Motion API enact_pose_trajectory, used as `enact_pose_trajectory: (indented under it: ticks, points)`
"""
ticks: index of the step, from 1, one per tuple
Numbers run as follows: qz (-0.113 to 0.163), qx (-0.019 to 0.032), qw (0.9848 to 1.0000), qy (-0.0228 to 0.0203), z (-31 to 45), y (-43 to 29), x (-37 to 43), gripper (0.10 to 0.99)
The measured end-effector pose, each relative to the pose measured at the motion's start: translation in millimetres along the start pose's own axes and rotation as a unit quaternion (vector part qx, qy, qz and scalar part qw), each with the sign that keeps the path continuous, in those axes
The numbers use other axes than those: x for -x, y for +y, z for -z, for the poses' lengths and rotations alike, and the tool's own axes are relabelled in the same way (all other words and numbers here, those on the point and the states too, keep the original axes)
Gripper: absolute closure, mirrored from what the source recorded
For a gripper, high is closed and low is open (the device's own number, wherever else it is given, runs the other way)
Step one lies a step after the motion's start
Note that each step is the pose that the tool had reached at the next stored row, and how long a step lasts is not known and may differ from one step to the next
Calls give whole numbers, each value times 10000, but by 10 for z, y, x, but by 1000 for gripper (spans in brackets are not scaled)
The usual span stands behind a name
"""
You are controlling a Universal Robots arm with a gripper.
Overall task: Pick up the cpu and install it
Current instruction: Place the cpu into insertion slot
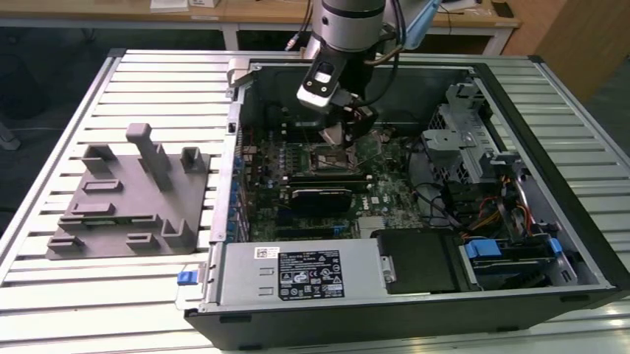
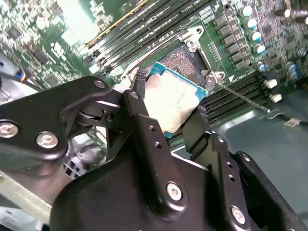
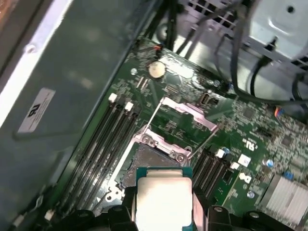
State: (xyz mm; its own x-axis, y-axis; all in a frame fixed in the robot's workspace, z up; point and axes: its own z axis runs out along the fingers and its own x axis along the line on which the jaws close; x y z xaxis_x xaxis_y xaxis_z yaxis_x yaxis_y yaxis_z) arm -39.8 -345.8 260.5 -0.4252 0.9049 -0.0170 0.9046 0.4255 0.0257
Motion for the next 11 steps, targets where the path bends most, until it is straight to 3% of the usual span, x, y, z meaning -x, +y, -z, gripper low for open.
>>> enact_pose_trajectory:
  ticks: [6,11]
  points:
    - [-547,-9,9985,-14,-6,0,0,541]
    - [-1000,-17,9950,-25,-14,0,0,541]
